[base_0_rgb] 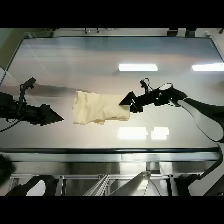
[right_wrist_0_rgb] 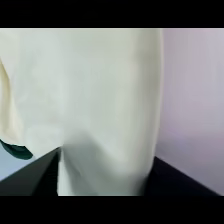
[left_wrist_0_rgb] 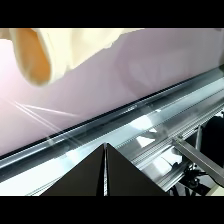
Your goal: Fold the shirts.
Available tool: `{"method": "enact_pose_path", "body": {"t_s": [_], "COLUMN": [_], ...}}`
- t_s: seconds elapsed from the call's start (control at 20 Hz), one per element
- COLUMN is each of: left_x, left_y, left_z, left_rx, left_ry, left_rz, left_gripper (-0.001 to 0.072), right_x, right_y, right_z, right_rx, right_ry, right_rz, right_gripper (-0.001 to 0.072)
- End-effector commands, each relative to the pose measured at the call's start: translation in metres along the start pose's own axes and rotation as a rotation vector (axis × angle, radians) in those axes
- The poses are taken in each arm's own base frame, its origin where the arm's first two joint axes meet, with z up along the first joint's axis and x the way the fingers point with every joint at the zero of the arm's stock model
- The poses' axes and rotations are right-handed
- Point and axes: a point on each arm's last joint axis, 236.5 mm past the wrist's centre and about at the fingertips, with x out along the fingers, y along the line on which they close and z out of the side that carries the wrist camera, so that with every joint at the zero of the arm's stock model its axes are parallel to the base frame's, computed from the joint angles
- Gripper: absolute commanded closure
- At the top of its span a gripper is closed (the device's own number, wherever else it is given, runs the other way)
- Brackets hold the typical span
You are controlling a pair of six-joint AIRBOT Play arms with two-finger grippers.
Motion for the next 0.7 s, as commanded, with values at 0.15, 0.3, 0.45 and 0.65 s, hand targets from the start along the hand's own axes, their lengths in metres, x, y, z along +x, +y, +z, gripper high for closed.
{"method": "enact_pose_path", "body": {"t_s": [0.15, 0.3, 0.45, 0.65], "left_x": [0.0, 0.001, 0.007, 0.022], "left_y": [0.0, 0.001, 0.007, 0.019], "left_z": [0.0, 0.0, 0.0, 0.001], "left_rx": [-0.001, -0.002, -0.024, -0.058], "left_ry": [0.0, 0.004, 0.033, 0.086], "left_rz": [0.0, -0.001, -0.013, -0.04], "left_gripper": [0.0691, 0.069, 0.069, 0.069], "right_x": [-0.017, -0.079, -0.19, -0.361], "right_y": [0.075, 0.089, 0.107, 0.085], "right_z": [0.036, 0.058, 0.067, 0.03], "right_rx": [-0.064, -0.136, -0.223, -0.237], "right_ry": [-0.153, -0.265, -0.444, -0.792], "right_rz": [0.344, 0.353, 0.307, 0.057], "right_gripper": [0.069, 0.0691, 0.0691, 0.0691]}}
